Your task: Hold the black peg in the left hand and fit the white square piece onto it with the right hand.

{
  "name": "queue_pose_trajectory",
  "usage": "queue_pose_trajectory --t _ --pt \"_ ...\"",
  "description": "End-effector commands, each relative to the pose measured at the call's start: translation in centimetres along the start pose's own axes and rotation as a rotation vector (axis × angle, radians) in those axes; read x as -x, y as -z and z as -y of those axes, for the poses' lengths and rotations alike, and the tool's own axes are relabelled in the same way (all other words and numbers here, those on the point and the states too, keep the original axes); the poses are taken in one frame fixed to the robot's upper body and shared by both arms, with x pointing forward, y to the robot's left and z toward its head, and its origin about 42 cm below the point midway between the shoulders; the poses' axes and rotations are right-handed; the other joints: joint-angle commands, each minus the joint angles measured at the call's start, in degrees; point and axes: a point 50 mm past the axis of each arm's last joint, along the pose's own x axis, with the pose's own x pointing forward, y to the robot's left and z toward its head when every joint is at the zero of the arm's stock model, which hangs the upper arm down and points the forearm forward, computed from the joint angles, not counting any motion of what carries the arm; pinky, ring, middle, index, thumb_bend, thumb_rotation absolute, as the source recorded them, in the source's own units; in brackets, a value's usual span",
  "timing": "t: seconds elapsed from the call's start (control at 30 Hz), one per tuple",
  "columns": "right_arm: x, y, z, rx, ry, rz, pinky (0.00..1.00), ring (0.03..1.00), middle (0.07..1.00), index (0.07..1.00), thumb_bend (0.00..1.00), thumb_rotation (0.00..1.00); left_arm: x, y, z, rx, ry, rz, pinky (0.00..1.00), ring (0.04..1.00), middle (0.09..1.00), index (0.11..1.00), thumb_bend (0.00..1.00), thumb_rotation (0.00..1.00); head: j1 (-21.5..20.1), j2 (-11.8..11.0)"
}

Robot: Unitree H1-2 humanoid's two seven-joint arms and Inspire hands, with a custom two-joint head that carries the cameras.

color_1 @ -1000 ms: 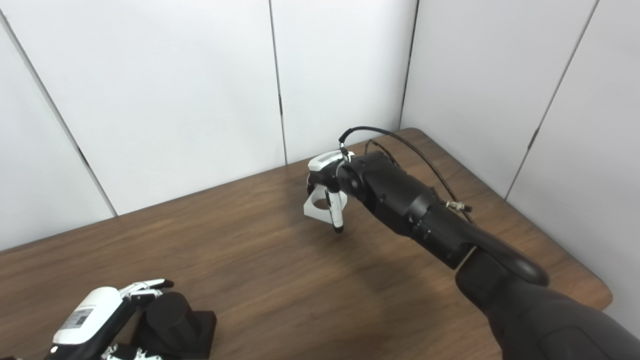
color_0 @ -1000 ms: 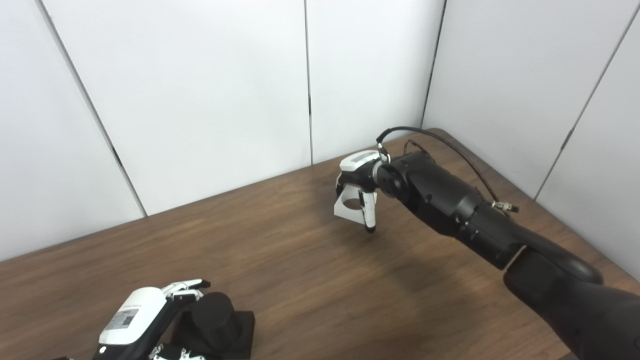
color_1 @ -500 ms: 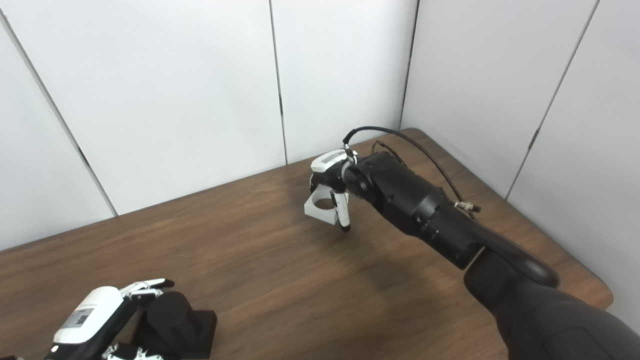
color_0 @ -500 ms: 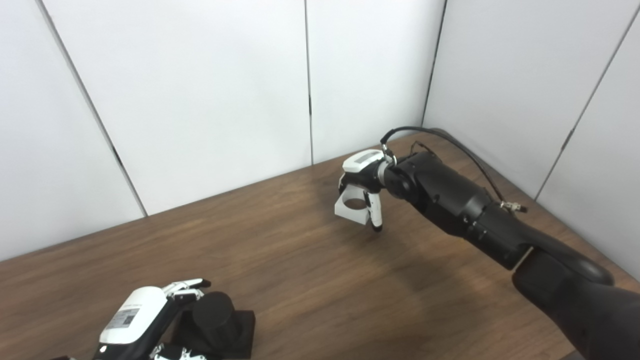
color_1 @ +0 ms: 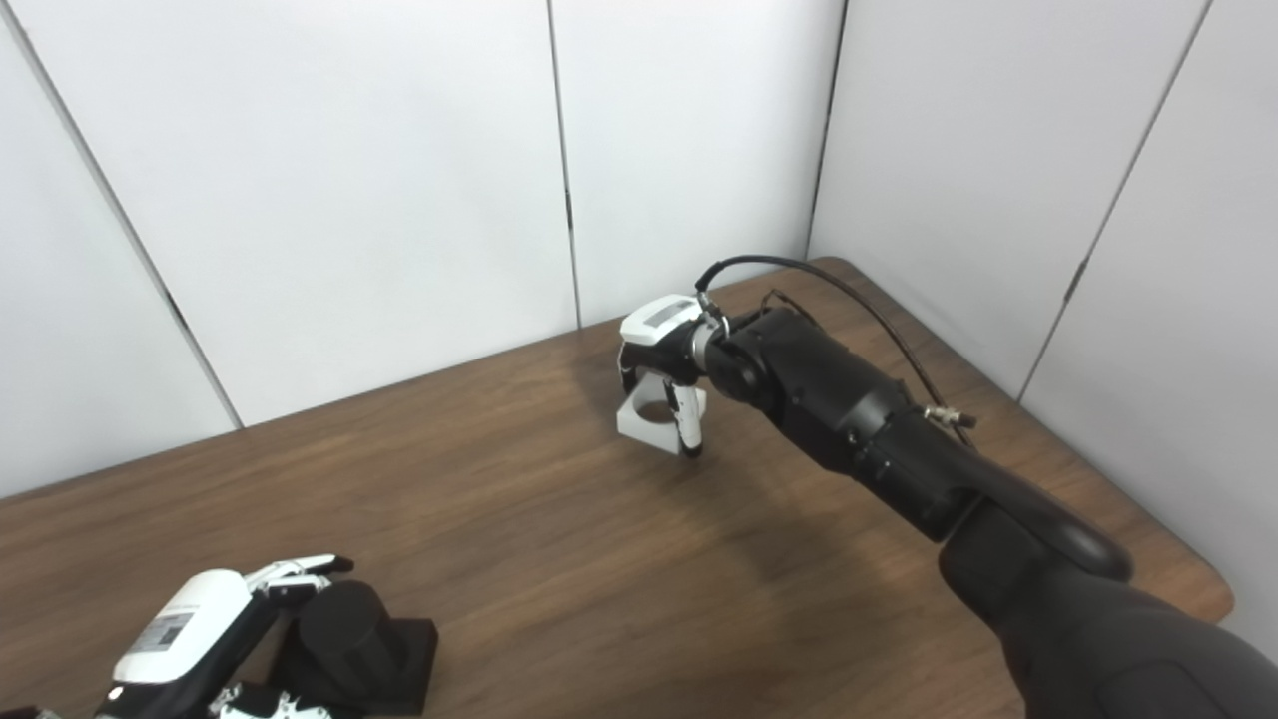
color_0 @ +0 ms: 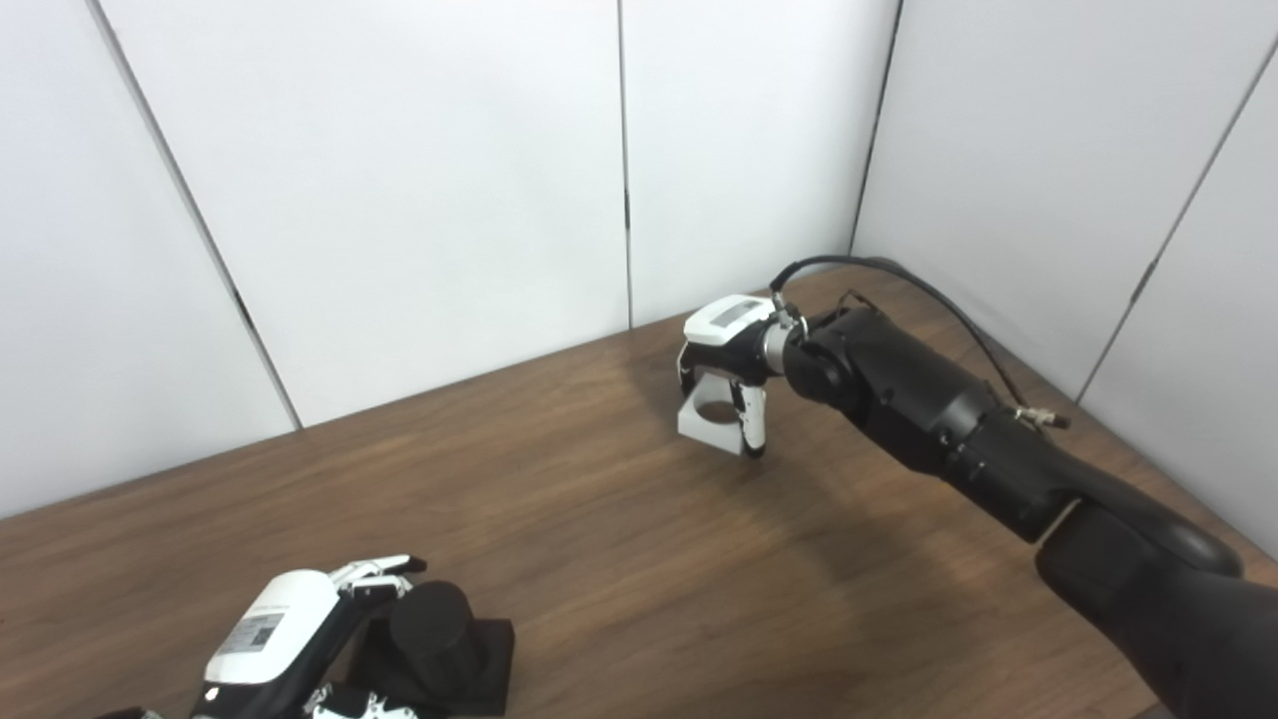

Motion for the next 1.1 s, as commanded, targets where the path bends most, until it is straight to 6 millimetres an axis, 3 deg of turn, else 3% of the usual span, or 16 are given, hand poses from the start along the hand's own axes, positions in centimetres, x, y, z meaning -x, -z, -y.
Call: queue_pose_trajectory --t 0.0,0.13,0.67,1.07 --pt "0.7 1.2 1.9 0.015 0.073 0.003 0.78 0.853 0.835 0.548 0.63 0.10 1.6 1.5 1.3 0.006 0.089 -0.085 0.76 0.843 0.848 0.487 0.52 0.05 -0.07 0.06" --pt "0.7 1.3 1.6 0.008 0.096 0.017 0.76 0.835 0.811 0.494 0.53 0.13 1.7 1.5 1.2 0.003 0.095 -0.086 0.76 0.847 0.850 0.488 0.52 0.05 0.04 0.33" --pt "1.0 1.5 0.9 -0.002 0.126 0.018 0.75 0.816 0.765 0.484 0.52 0.13 1.8 1.5 1.1 0.009 0.096 -0.082 0.75 0.847 0.853 0.488 0.52 0.05 0.19 0.82" --pt "2.5 1.7 0.8 -0.195 0.247 -0.026 0.78 0.825 0.752 0.480 0.52 0.13 1.4 1.5 1.3 0.016 0.093 -0.082 0.77 0.854 0.858 0.488 0.52 0.05 1.81 1.30"
